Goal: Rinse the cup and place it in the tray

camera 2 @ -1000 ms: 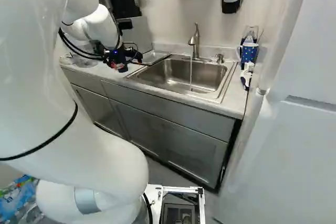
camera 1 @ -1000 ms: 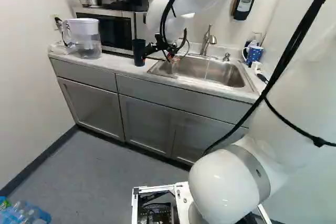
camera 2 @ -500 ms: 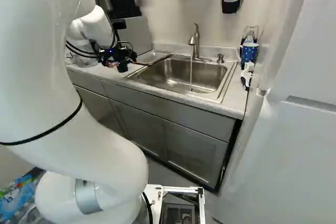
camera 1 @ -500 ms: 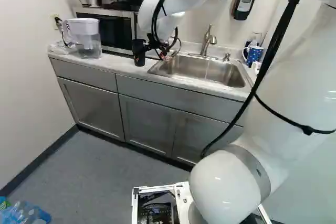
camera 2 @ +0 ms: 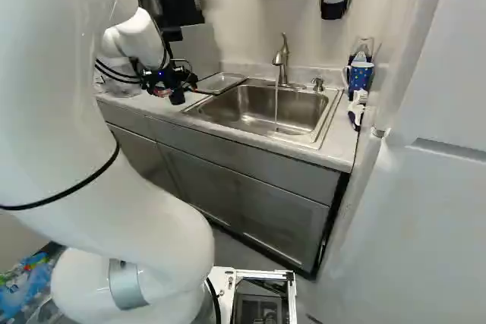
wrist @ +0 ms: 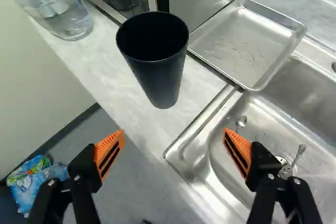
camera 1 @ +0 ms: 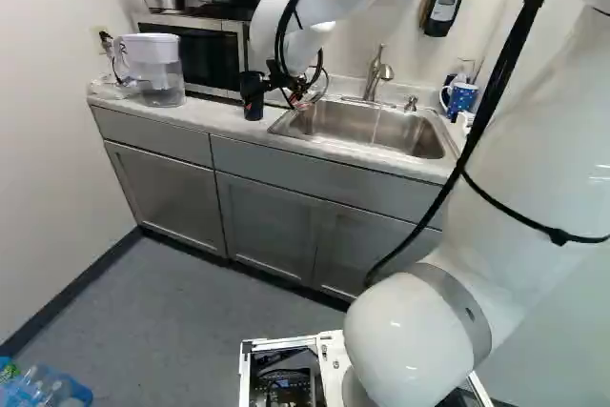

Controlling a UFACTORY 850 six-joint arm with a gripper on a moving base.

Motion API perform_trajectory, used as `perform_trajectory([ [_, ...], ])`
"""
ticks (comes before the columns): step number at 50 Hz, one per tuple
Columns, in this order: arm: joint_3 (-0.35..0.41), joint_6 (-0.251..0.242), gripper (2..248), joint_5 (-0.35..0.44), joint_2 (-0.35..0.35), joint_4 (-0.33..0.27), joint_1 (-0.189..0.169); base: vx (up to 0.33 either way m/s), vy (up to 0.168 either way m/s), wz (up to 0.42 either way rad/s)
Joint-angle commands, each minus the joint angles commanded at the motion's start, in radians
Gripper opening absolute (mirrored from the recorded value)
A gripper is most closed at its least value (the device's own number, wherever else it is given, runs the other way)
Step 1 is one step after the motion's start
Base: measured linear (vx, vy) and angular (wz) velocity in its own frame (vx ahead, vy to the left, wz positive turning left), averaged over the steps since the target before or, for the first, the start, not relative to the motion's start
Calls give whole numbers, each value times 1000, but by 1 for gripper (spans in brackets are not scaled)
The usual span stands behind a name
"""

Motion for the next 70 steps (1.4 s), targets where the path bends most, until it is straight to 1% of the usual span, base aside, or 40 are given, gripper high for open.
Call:
perform_trajectory([
  [38, 1, 0, 247, 142, -3, 0, 0, 0, 0, 0],
  [46, 2, 0, 247, 175, -17, 0, 4, 0, 0, 0],
  [70, -5, 0, 247, 275, -76, 0, 33, 0, 0, 0],
])
